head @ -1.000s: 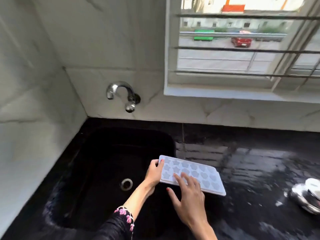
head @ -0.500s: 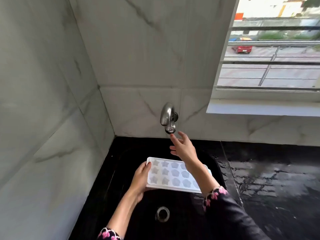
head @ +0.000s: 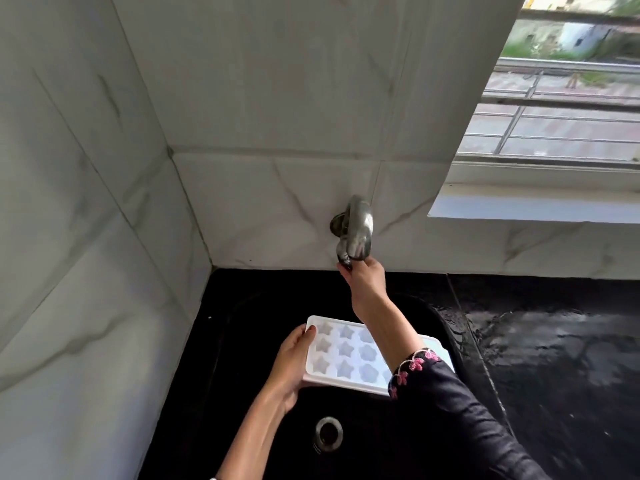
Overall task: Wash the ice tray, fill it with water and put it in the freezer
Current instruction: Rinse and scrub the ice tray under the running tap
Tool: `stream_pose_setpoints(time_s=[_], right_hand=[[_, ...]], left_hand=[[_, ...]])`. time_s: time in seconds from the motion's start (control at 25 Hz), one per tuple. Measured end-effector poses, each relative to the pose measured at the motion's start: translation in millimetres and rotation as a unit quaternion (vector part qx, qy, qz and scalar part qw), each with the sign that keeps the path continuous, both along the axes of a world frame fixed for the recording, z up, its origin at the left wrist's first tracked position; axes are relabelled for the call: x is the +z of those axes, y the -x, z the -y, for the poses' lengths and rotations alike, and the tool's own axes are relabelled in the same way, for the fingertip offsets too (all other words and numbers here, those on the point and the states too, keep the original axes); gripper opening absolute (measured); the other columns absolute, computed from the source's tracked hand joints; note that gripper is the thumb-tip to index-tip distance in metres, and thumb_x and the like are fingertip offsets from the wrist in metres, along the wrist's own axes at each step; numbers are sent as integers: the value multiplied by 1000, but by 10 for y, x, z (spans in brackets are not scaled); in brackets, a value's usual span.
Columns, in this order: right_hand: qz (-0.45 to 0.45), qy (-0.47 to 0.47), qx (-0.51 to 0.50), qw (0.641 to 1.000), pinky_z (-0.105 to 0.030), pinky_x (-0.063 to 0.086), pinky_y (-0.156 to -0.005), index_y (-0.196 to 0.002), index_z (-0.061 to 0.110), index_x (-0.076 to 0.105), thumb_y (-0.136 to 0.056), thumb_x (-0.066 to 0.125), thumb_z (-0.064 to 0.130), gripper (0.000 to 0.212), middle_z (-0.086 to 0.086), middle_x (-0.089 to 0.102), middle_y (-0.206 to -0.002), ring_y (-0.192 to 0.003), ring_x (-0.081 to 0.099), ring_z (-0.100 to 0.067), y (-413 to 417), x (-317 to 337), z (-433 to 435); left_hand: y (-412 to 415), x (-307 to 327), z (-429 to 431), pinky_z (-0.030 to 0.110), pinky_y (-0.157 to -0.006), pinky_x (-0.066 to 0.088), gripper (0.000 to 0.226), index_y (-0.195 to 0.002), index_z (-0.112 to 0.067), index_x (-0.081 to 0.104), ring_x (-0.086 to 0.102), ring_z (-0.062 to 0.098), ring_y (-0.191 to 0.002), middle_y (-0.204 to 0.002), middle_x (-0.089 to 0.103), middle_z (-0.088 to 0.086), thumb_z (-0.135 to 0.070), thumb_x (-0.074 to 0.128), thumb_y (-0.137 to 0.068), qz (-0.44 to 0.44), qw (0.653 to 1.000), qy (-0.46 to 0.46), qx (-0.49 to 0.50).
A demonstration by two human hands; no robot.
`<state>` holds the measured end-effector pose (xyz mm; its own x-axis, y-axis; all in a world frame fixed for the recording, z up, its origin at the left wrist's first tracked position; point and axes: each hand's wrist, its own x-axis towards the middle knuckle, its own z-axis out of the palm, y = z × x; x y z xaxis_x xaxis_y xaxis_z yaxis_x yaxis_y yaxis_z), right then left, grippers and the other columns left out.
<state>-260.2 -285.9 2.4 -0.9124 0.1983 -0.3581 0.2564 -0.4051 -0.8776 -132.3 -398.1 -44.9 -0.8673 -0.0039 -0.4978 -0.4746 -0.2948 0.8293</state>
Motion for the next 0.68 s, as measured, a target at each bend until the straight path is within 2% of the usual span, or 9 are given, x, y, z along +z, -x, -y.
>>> stream_pose_setpoints(time_s=[0.12,0.24,0.28,0.36,0.48,0.56,0.6,0.64,0.68], right_hand=[[38,-182,7,983,-39,54,-90,-74,17,63,-93,61,24,21,1,68,-74,-85,70,-22,33,-55,32],[65,-251,28,966,-34,51,-76,-90,16,66,-92,59,28,15,-1,66,-76,-83,66,-23,5,37,3],[65,-234,31,970,-33,52,-77,-101,15,66,-92,58,30,19,-2,64,-78,-79,64,-21,-21,76,-10],[83,-94,28,992,-28,56,-74,-105,13,59,-97,55,32,22,-4,59,-81,-68,63,-15,-174,130,-21],[138,101,86,982,-14,41,-41,-73,11,51,-105,46,24,35,-2,48,-57,-39,47,-5,-603,188,10],[161,163,109,967,-13,35,-33,-70,10,53,-105,45,21,38,0,51,-48,-33,46,-5,-796,218,33],[162,172,112,965,-13,32,-32,-69,12,52,-105,45,23,38,1,50,-47,-33,43,-4,-832,254,43],[146,128,126,973,-15,30,-32,-70,13,51,-105,44,25,38,2,49,-48,-34,41,-5,-835,293,44],[108,23,155,982,-19,33,-36,-71,14,51,-105,44,27,37,2,50,-52,-39,43,-8,-821,296,21]], left_hand=[[-44,26,-35,29,-60,59,23,-109,-8,62,75,21,-79,-98,76,12,-24,46,-103,-3,1000,3,-1],[-75,49,-56,30,-63,59,24,-110,-10,62,75,22,-85,-101,76,10,-26,46,-103,-6,1000,13,-3],[-84,42,-58,32,-66,59,24,-111,-11,62,75,24,-87,-101,76,11,-27,46,-103,-6,1000,14,0],[-106,48,-58,35,-71,59,21,-109,-12,63,74,24,-86,-98,76,10,-25,48,-102,-9,1000,12,12],[-113,45,-78,28,-68,57,23,-109,-13,64,73,16,-84,-98,75,8,-25,47,-103,-22,1000,15,13],[-128,91,-125,19,-65,54,27,-112,-11,63,72,7,-83,-100,74,5,-26,43,-104,-33,999,11,2],[-139,115,-146,16,-63,53,26,-112,-13,63,72,2,-81,-100,73,2,-26,42,-104,-34,999,12,3],[-143,126,-158,16,-63,53,26,-113,-15,62,72,1,-81,-100,73,0,-28,42,-104,-33,999,13,3],[-141,147,-163,18,-66,55,26,-114,-18,62,72,3,-84,-102,73,-1,-31,43,-104,-33,999,15,5]])
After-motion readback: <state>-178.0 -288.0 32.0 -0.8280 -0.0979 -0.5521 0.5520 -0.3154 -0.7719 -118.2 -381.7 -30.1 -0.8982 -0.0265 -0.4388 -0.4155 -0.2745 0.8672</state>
